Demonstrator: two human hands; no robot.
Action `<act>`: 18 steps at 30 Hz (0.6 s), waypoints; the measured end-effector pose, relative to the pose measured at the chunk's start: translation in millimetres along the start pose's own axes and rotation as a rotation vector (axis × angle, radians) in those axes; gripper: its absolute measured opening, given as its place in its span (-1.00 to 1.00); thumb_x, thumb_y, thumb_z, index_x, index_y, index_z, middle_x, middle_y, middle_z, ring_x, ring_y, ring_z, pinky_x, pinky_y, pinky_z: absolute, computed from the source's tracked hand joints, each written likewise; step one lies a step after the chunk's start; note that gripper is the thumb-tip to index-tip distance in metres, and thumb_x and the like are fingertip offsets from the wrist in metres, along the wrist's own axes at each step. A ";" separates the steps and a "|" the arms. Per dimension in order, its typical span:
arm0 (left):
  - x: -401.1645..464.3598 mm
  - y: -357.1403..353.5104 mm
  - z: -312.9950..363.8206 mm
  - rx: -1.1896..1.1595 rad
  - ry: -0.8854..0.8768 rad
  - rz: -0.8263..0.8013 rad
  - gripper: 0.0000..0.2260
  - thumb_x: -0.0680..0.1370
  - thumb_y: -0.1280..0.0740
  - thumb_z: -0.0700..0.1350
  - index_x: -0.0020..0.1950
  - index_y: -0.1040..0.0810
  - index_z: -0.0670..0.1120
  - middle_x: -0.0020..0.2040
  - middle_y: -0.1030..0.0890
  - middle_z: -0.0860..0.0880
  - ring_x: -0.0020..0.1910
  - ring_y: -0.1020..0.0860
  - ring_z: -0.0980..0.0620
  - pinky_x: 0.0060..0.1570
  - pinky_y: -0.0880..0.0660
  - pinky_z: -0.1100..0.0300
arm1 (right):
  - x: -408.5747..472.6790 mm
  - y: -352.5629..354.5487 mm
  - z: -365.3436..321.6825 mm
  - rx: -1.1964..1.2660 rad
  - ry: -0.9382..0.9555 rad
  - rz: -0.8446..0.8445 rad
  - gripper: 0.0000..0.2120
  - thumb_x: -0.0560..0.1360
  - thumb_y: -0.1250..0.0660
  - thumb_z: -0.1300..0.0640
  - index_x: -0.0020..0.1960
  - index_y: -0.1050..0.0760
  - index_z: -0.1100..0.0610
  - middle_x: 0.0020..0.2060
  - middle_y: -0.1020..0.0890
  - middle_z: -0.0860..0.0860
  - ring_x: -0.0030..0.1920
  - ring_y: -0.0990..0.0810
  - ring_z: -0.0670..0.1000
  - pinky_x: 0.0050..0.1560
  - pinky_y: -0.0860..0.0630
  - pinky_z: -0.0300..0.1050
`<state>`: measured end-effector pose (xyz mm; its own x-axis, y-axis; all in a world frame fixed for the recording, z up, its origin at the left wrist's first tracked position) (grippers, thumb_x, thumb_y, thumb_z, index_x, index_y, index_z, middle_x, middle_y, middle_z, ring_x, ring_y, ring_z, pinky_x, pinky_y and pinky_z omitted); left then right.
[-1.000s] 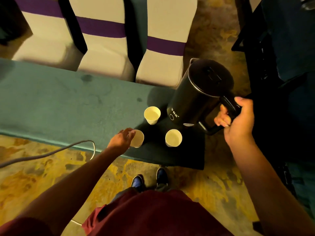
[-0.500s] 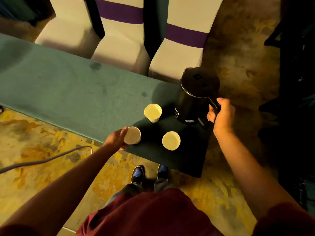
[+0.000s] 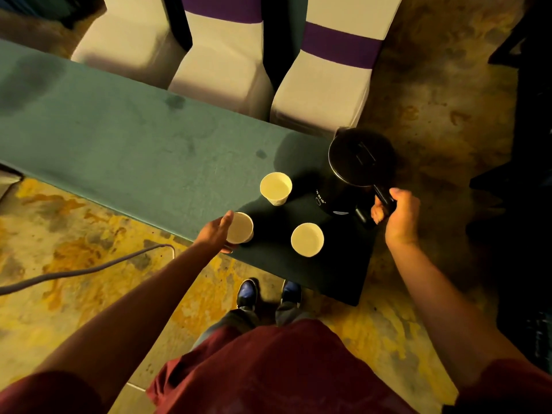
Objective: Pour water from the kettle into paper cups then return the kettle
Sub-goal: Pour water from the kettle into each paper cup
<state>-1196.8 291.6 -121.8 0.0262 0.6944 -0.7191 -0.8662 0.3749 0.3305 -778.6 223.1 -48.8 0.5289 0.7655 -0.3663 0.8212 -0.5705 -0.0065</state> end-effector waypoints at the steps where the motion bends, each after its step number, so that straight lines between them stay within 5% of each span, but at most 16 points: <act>1: 0.2 -0.4 -0.3 -0.005 0.005 0.003 -0.48 0.64 -0.13 0.22 0.43 -0.40 -0.13 0.01 -0.59 -0.24 -0.27 -0.67 -0.14 -0.29 -0.63 0.07 | -1.8 1.3 1.1 -0.001 0.004 -0.007 -0.67 0.36 -0.21 -0.11 -0.43 -0.47 0.09 -0.61 -0.42 -0.02 -0.56 -0.39 0.01 -0.45 -0.30 -0.15; 7: 0.8 0.5 -0.5 -0.003 0.013 0.003 -0.46 0.64 -0.13 0.22 0.45 -0.39 -0.12 0.04 -0.57 -0.24 -0.25 -0.67 -0.16 -0.25 -0.63 0.04 | -6.1 4.9 -1.4 -0.128 0.009 -0.013 -0.64 0.39 -0.21 -0.15 -0.33 -0.48 0.13 -0.50 -0.52 0.01 -0.43 -0.51 0.02 -0.25 -0.49 -0.08; 10: -0.2 3.8 -2.5 -0.023 0.018 0.005 -0.48 0.64 -0.14 0.22 0.41 -0.43 -0.13 -0.12 -0.62 -0.23 -0.37 -0.67 -0.10 -0.37 -0.63 0.11 | -9.9 9.9 -10.8 -0.265 0.029 0.024 -0.65 0.42 -0.18 -0.22 -0.23 -0.53 0.04 -0.32 -0.62 0.03 -0.20 -0.60 0.07 0.06 -0.49 0.07; 12: -1.2 5.5 -3.0 -0.048 0.009 0.006 -0.49 0.64 -0.16 0.21 0.38 -0.45 -0.15 -0.21 -0.62 -0.20 -0.44 -0.66 -0.07 -0.41 -0.63 0.13 | -16.4 13.1 -17.0 -0.322 0.020 0.065 -0.65 0.39 -0.18 -0.26 -0.11 -0.53 -0.02 -0.16 -0.66 0.06 -0.07 -0.62 0.07 0.09 -0.49 0.08; 15: -2.6 8.2 -3.1 -0.094 0.010 -0.016 -0.49 0.63 -0.18 0.21 0.40 -0.45 -0.14 -0.06 -0.63 -0.25 -0.28 -0.67 -0.22 -0.20 -0.65 -0.04 | -29.7 16.5 -41.3 -0.412 0.140 0.157 -0.68 0.39 -0.22 -0.26 -0.05 -0.51 -0.06 -0.13 -0.58 -0.11 -0.17 -0.54 -0.32 -0.14 -0.45 -0.27; 18: -3.5 13.3 0.2 -0.096 -0.007 -0.064 -0.51 0.64 -0.14 0.22 0.40 -0.45 -0.10 0.08 -0.61 -0.27 -0.24 -0.67 -0.23 -0.19 -0.63 -0.03 | -51.9 15.3 -80.7 -0.431 0.367 0.293 -0.61 0.46 -0.31 -0.06 0.15 -0.55 0.19 -0.02 -0.62 0.01 -0.12 -0.58 -0.33 -0.17 -0.44 -0.48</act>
<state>-1208.4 294.3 -114.7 0.0863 0.6755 -0.7323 -0.9062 0.3586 0.2240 -776.3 198.6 45.1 0.7210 0.6913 0.0469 0.6032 -0.6595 0.4485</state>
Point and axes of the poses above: each hand's wrist, its own x-axis towards the middle knuckle, its own y-axis out of the back of the hand, z = x × y, the point moved 9 cm from there along x, towards the middle knuckle
